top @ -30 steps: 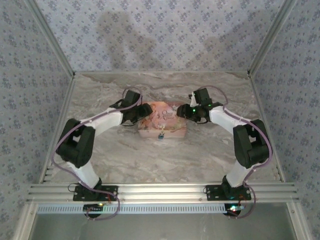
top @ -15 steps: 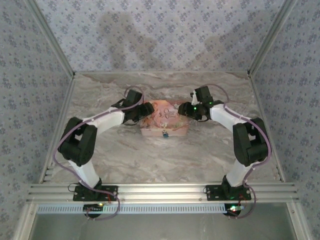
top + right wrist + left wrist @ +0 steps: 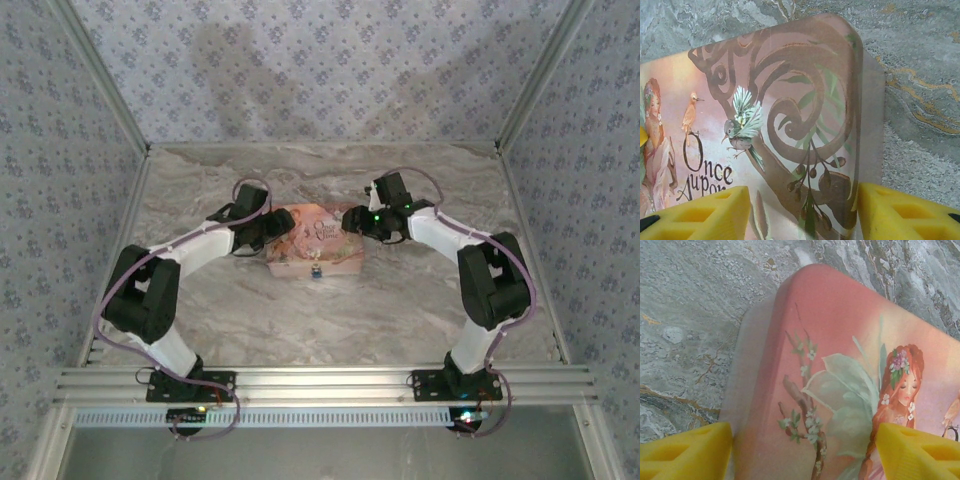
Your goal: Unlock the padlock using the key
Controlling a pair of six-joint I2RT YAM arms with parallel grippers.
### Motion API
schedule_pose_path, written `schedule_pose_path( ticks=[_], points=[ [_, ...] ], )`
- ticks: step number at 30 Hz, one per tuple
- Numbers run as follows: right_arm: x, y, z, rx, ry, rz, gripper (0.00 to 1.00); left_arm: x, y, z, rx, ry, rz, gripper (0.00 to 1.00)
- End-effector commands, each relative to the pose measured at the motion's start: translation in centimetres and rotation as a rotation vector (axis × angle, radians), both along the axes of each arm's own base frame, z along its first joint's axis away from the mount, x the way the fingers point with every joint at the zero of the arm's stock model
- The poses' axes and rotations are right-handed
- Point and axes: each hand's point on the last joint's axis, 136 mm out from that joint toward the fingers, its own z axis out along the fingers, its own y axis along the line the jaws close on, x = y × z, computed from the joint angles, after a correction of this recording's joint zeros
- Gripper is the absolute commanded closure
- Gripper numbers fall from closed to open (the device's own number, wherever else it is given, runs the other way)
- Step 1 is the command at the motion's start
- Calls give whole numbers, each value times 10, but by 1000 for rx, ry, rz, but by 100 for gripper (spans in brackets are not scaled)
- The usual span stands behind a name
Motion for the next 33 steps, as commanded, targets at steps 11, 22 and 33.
schedule_pose_path(
  ticks=[11, 22, 33],
  points=[
    [-31, -44, 22, -74, 32, -74, 33, -11, 19, 21, 0, -14, -38, 17],
    [-65, -104, -3, -305, 169, -228, 47, -75, 9, 49, 0, -48, -139, 21],
    [-39, -96, -36, -327, 200, -211, 59, -134, -29, 62, -67, -74, -229, 21]
  ],
)
